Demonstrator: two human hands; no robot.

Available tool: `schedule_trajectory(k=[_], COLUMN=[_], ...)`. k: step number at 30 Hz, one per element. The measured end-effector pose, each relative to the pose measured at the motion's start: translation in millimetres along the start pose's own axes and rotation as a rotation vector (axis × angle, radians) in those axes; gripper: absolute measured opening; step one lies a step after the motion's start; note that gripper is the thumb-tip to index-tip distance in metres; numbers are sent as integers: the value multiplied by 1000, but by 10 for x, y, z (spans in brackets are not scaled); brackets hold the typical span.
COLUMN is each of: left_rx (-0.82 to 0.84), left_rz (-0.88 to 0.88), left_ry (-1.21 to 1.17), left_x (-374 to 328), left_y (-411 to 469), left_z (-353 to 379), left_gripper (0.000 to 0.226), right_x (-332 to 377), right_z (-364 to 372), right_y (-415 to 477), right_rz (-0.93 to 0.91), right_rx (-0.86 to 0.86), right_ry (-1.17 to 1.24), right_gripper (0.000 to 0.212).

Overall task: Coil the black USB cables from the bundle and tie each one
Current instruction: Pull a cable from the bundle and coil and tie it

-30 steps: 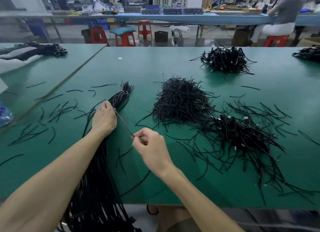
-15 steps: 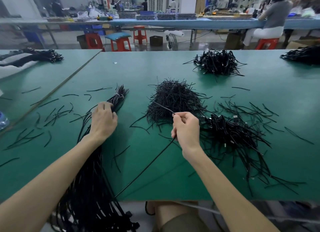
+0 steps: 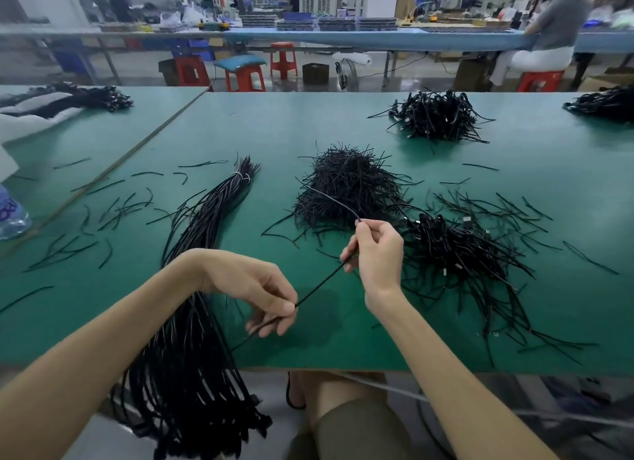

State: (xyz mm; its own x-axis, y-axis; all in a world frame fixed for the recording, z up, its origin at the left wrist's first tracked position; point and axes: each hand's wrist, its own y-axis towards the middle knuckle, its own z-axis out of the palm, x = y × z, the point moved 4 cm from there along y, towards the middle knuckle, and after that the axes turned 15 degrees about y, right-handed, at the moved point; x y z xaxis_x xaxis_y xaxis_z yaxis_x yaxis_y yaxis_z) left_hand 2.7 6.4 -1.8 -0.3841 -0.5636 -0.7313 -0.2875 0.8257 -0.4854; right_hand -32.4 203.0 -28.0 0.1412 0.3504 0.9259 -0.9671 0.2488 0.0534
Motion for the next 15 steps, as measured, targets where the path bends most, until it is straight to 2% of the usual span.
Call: schedule_trajectory(k=[4,7,9,12,15], left_rx=[-79,-187,-332,-568,-565], left_rz=[98,129,126,111,48], left_ry=[-58,-169,-369,-601,-586], left_x=[-69,-135,-177,-211,-247], left_y=[-43,-61,-36,10,114], left_z=[-24,-62,-152,-333,-371], left_gripper=[26,29,29,27,28], right_x=[-14,-30,-18,159,268], right_z=[-30,-8,9,85,180], right_y=[-151,-234,-284,-380,-468], right_rz=[12,-32,-127,-383,-493], right_rx=[108,155,175,189,345], right_ry=[-179,-351,-475,-668,-618], right_gripper=[14,34,43,41,40])
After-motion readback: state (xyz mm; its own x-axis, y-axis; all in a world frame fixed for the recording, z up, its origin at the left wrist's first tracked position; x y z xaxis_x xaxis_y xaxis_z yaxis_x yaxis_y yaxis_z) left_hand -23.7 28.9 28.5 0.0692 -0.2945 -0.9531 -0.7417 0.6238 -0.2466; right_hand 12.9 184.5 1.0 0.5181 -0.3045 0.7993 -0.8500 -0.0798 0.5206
